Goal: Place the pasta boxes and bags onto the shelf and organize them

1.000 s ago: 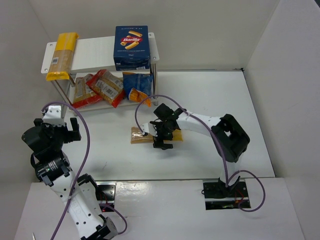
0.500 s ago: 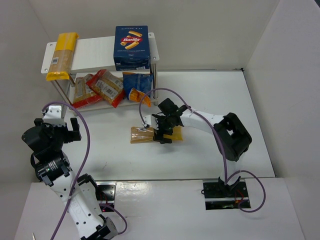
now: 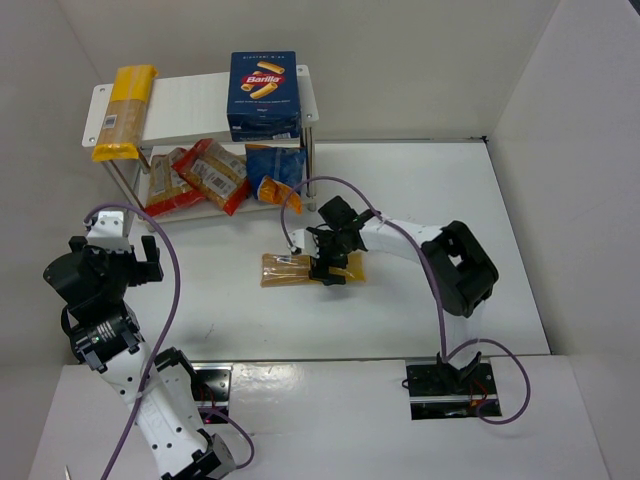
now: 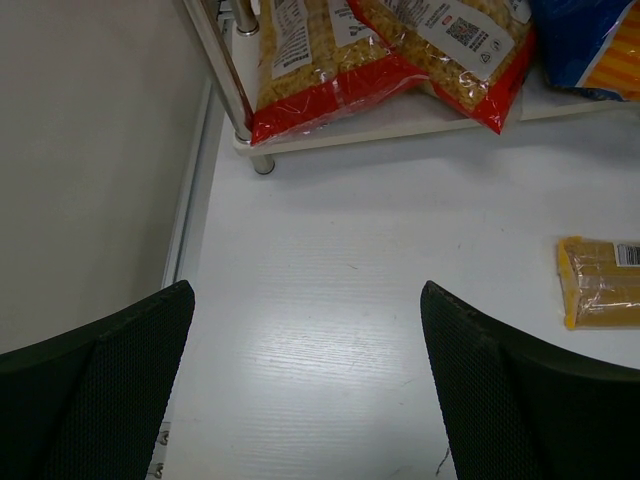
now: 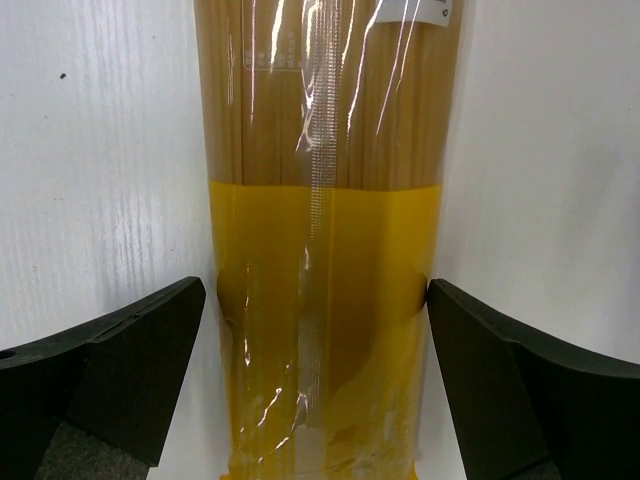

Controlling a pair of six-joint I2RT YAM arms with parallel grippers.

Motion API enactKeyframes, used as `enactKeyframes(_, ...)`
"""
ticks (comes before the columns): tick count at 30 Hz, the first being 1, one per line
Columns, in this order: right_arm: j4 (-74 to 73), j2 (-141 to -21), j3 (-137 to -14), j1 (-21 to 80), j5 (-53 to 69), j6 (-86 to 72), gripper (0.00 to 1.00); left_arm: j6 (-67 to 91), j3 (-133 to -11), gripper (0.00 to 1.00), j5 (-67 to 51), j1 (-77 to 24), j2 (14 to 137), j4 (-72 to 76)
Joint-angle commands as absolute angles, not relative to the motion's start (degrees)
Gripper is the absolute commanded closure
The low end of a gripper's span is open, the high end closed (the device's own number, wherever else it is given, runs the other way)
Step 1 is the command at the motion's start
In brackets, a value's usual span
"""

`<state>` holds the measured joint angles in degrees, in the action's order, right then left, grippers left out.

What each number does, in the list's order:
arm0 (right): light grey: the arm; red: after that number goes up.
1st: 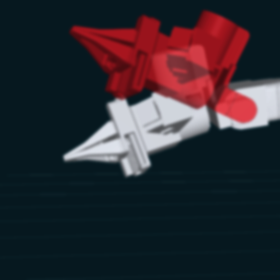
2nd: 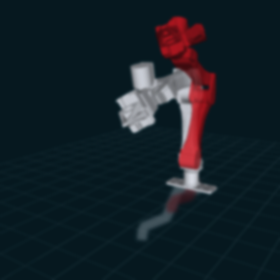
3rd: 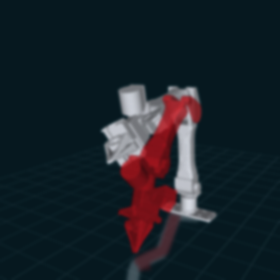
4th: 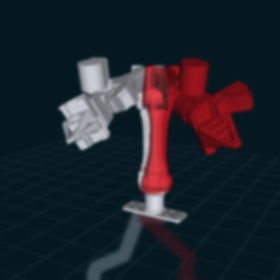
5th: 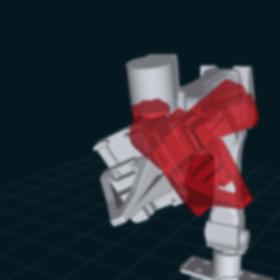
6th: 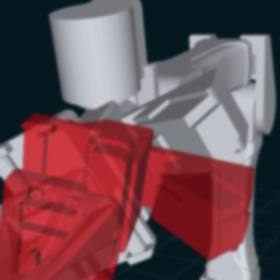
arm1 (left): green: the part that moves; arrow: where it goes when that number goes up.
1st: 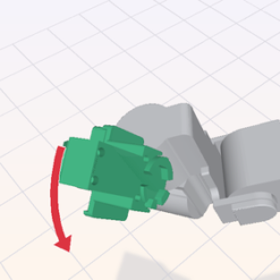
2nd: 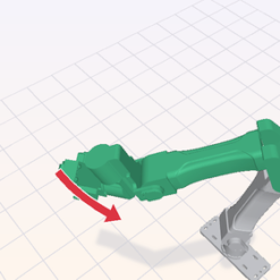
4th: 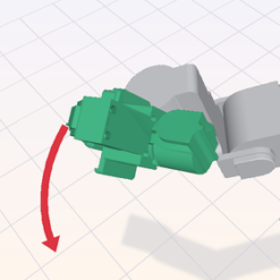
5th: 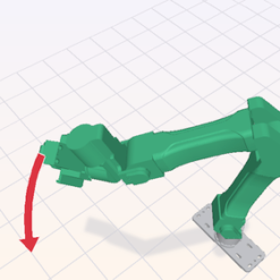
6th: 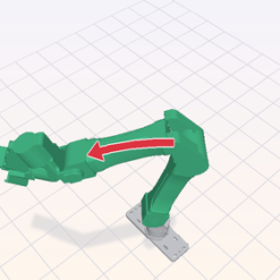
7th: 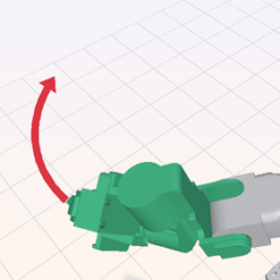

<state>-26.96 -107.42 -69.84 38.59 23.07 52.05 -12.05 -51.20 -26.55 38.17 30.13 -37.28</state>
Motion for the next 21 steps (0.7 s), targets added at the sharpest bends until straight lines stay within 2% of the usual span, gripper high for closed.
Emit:
enactKeyframes(1, -27.0, -108.5, -71.4, 38.3, 24.3, 53.3, 0.0, -13.1, -51.0, 0.01, -28.5, 38.6, 30.1, -35.3)
enactKeyframes(18, -28.7, -112.0, -72.3, 40.6, 23.6, 51.7, 0.01, -13.1, -51.0, 0.01, -28.5, 38.6, 30.1, -35.3)
enactKeyframes(20, -29.4, -112.8, -73.6, 40.6, 23.6, 51.7, 0.04, -13.1, -51.0, 0.01, -28.5, 38.6, 30.1, -35.3)
enactKeyframes(21, -31.1, -113.3, -74.2, 40.6, 24.2, 51.7, 0.16, -13.1, -51.0, 0.01, -28.5, 38.6, 30.1, -35.3)
